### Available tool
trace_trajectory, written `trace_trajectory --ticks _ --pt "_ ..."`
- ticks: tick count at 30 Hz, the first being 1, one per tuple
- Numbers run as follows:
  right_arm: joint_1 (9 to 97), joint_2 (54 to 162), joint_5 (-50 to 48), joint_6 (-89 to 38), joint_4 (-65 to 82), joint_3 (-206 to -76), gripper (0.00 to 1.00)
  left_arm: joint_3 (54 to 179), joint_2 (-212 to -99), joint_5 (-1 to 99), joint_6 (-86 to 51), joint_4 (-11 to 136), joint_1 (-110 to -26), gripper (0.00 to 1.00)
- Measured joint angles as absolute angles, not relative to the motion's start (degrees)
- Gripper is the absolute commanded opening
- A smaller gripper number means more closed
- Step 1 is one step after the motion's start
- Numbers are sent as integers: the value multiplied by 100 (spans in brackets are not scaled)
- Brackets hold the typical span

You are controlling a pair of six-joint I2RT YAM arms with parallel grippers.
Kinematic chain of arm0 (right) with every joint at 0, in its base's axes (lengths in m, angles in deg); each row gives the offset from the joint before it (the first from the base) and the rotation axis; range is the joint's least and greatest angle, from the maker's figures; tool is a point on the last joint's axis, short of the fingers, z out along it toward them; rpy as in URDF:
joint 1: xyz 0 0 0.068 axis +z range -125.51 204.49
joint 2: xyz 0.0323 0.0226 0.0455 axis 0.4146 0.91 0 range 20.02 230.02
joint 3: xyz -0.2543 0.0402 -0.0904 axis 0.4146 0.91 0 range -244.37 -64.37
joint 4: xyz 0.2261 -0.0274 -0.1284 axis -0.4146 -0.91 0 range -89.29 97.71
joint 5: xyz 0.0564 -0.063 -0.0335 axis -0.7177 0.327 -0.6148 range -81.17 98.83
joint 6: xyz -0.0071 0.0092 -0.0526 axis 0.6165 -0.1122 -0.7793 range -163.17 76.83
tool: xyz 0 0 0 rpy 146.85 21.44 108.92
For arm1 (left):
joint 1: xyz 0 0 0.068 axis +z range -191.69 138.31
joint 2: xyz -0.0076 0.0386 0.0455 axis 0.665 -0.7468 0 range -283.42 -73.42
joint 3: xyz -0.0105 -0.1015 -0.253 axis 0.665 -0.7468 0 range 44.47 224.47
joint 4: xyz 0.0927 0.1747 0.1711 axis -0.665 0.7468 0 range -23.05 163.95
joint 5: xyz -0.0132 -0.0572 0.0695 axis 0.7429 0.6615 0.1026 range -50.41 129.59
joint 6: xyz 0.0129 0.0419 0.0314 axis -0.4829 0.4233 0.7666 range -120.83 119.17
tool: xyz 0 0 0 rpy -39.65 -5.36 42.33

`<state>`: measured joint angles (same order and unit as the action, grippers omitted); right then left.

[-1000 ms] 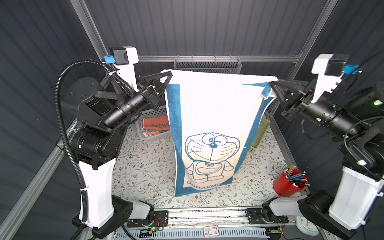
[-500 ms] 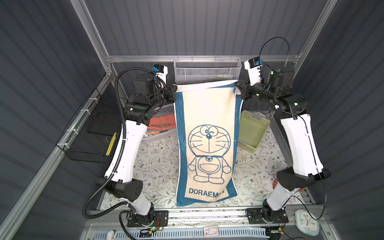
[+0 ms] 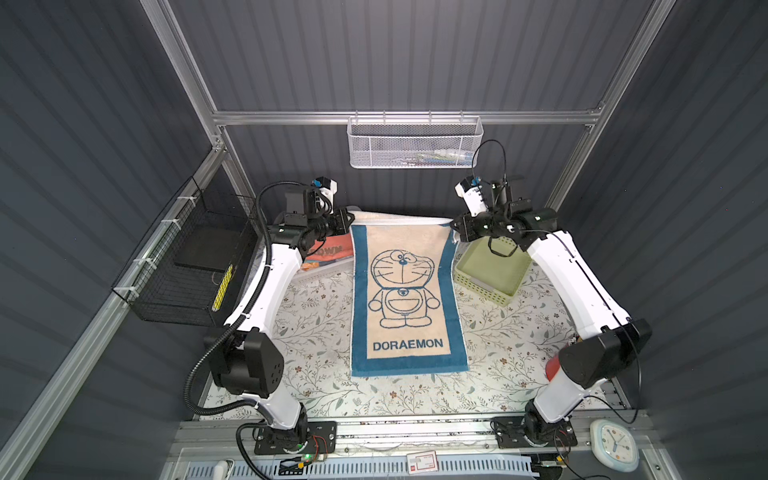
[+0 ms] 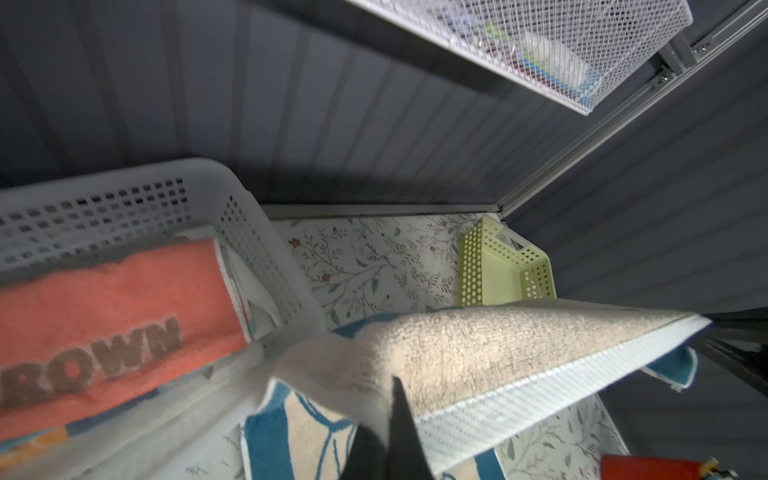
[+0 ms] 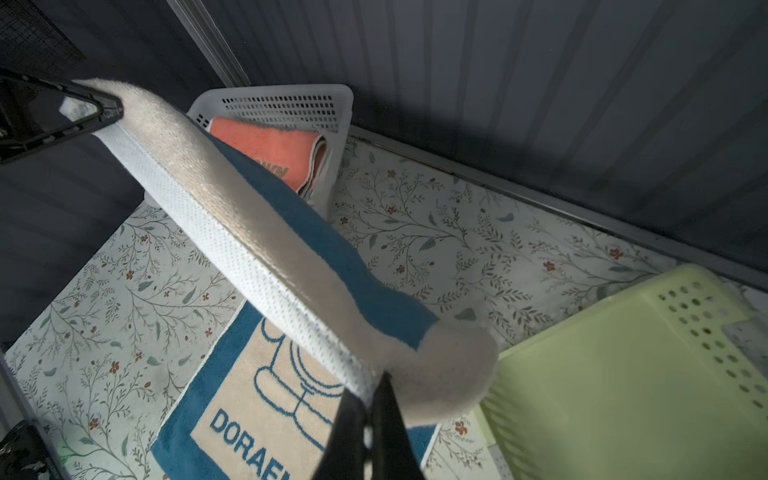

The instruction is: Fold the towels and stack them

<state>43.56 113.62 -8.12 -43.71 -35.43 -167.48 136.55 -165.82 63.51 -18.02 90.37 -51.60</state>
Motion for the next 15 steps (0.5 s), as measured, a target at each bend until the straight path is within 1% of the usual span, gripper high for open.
trace_trajectory --ticks 10,13,15 --pt "5113 9277 -624 -3709 -3208 -13454 6 10289 -14444 6747 -2433 9087 -5188 0" --pt "5250 8988 -635 -3381 -3143 -12573 9 9331 -14061 6817 -2766 9159 -5319 0" --pt "5294 8962 -679 -3143 -3090 -12097 9 8820 -14002 6876 -3000 9187 -5398 0"
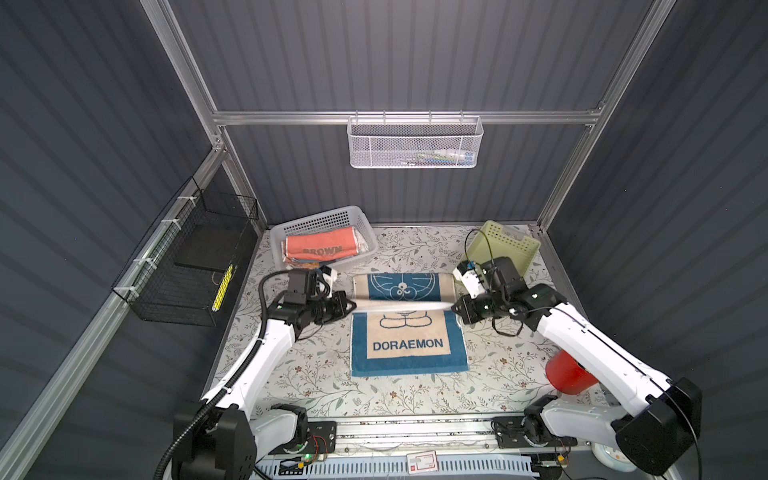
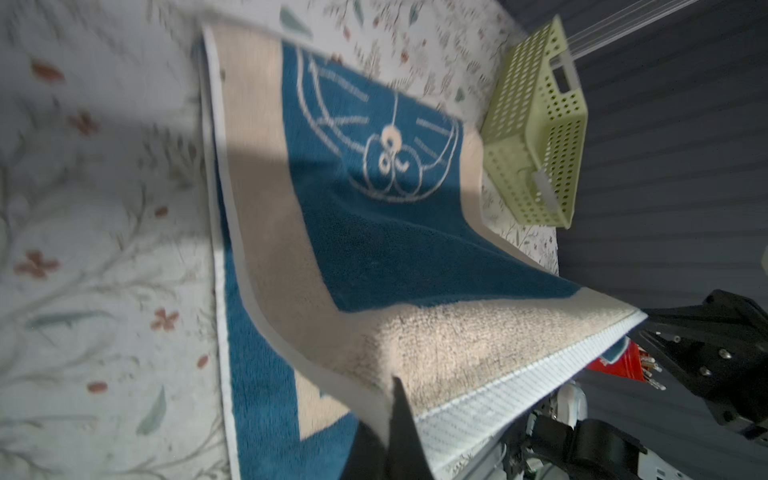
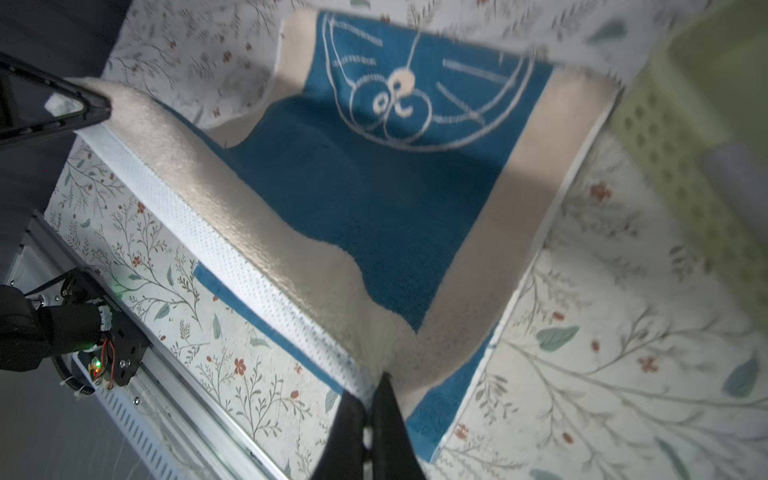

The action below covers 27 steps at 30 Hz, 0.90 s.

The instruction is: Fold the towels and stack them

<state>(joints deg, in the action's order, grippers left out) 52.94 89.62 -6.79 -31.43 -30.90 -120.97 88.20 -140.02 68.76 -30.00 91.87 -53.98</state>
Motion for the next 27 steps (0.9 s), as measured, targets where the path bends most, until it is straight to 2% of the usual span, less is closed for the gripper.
trace_trajectory --ticks 3,8,14,16,19,27 --pt "5333 9155 -893 -2848 -3033 -11601 10 8258 -14116 7024 -3343 9216 -5413 0" --pt "5327 9624 -1070 -2563 -2974 -11356 17 7965 -14545 7116 -3651 9222 -5402 0" --pt "5285 9784 -1271 -2448 -3090 -11280 44 7965 -14715 7009 -3716 9406 -5359 0" --pt "5281 9784 -1367 -2389 -3195 -11262 50 7965 -14658 6981 -3760 9507 -5359 18" --pt "5281 9701 -1422 -2233 -3403 -11258 53 7965 -14481 6961 -3863 9695 -5359 30" --pt "5276 9310 -1258 -1497 -3726 -11153 53 7965 -13992 6782 -3920 10149 -5359 41"
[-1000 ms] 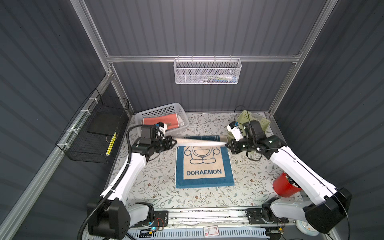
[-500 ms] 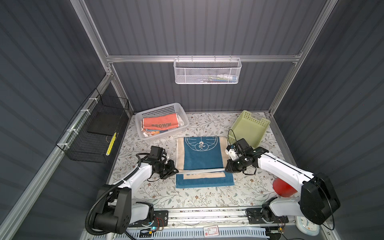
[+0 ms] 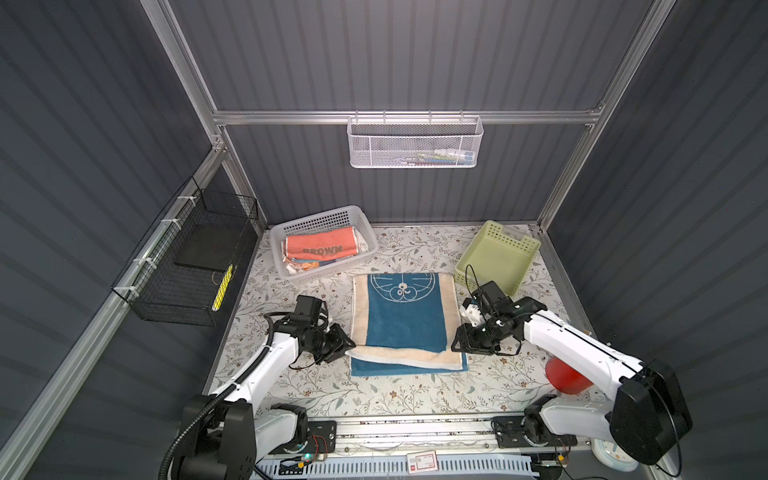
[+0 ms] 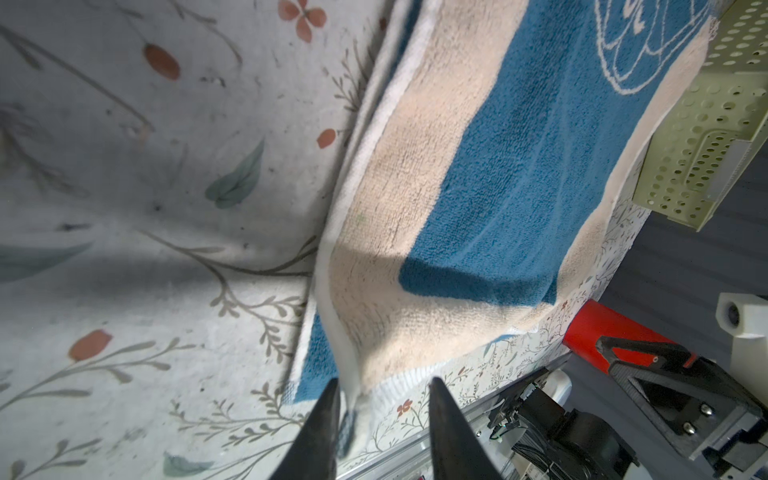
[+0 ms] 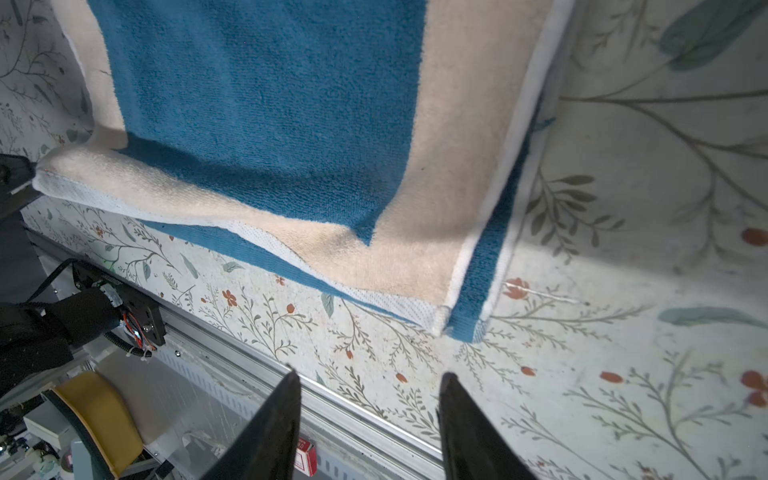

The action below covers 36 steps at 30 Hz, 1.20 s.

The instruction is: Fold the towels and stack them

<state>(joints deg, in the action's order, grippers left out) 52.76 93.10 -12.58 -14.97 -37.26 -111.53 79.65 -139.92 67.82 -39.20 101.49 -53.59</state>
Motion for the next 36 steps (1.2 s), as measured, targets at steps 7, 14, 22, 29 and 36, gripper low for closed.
trace_trajectory --ticks 7,14,22,29,36 --pt "5276 9801 -1304 -953 -3529 -10668 46 7965 -14306 6773 -3928 10158 -5359 45" --pt "5276 10156 -1387 -758 -3232 -10641 39 7838 -14525 6858 -4003 9928 -5361 37" --pt "5294 10413 -1411 -725 -3035 -10617 29 7814 -14649 6878 -4055 9751 -5468 31" --pt "5307 10564 -1398 -727 -2998 -10617 24 7804 -14829 6871 -4064 9675 -5656 26" --pt "5342 10547 -1328 -738 -3011 -10615 3 7804 -14896 6812 -4108 9644 -5780 6"
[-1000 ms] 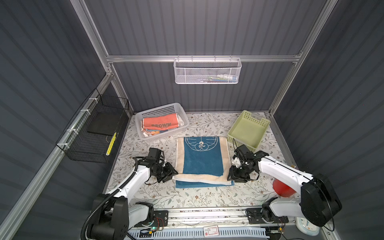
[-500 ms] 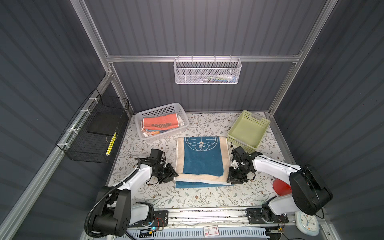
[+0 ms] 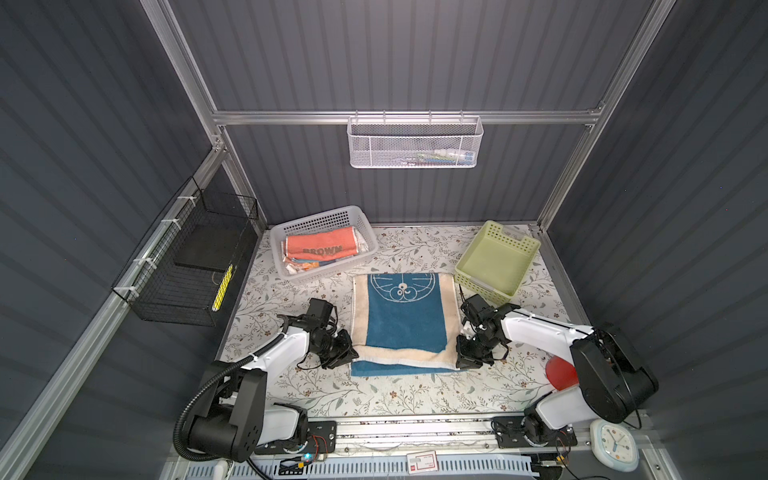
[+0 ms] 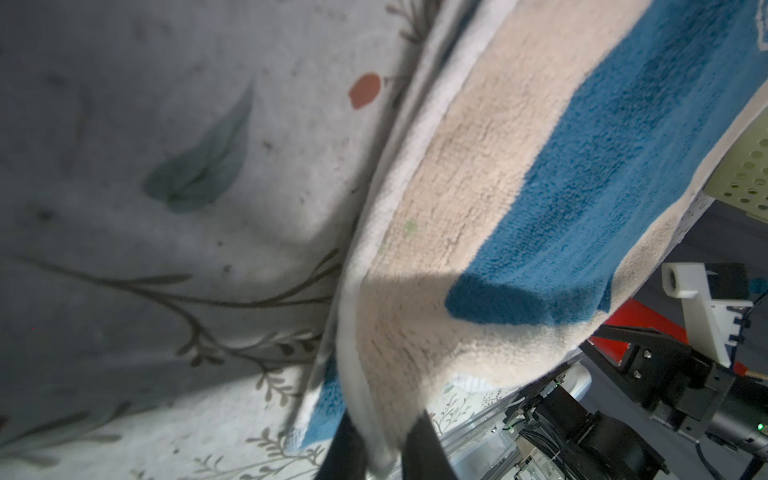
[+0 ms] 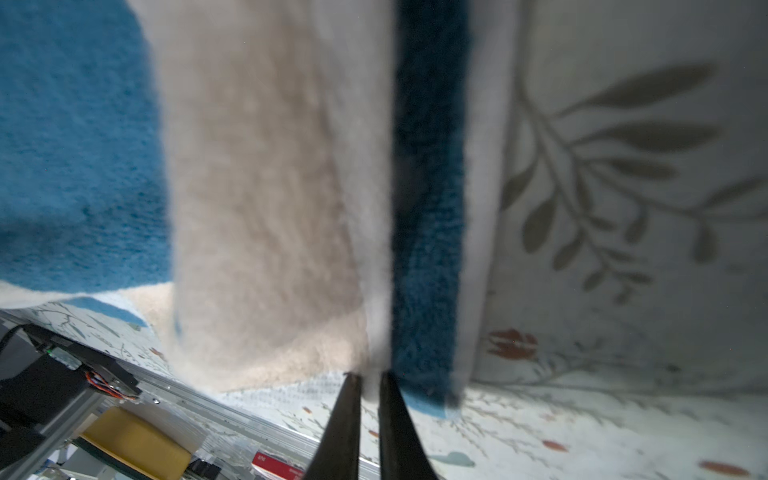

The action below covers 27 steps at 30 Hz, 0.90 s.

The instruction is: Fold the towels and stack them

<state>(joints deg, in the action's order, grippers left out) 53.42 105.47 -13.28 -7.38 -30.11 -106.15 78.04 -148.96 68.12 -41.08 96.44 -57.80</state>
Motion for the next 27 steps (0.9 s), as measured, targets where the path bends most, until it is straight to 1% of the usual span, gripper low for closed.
trace_trajectory --ticks 1,2,9,13,17,18,19,21,22,24,27 --pt "5344 10512 -1306 -749 -3031 -10617 0 7804 -14896 6806 -4108 9646 -5789 2" --pt "5344 10457 -1280 -745 -3070 -10626 0 7804 -14896 6791 -4108 9653 -5789 0" --pt "5353 9683 -941 -762 -3621 -11013 0 8050 -14833 6653 -4092 9981 -5855 0" --pt "5353 9332 -819 -771 -4019 -11395 0 8306 -14638 6613 -4092 10241 -5909 0" --pt "5353 9015 -650 -782 -4471 -11454 0 8378 -14398 6554 -4097 10567 -5977 0" --pt "5353 8932 -613 -782 -4544 -11398 0 8374 -14367 6535 -4101 10672 -5977 3" --pt "5353 8853 -589 -780 -4600 -11301 7 8356 -14357 6517 -4119 10750 -5986 16" --pt "5353 8805 -585 -756 -4666 -11098 27 8219 -14330 6498 -4175 10820 -6021 31" --pt "5353 8842 -578 -765 -4716 -10998 31 8123 -14308 6476 -4241 10886 -6041 36" --pt "5353 8980 -574 -773 -4812 -10901 38 7987 -14210 6417 -4322 11078 -6043 42" --pt "5353 9152 -480 -843 -4885 -10952 40 7998 -13874 6231 -4396 11386 -6041 43"
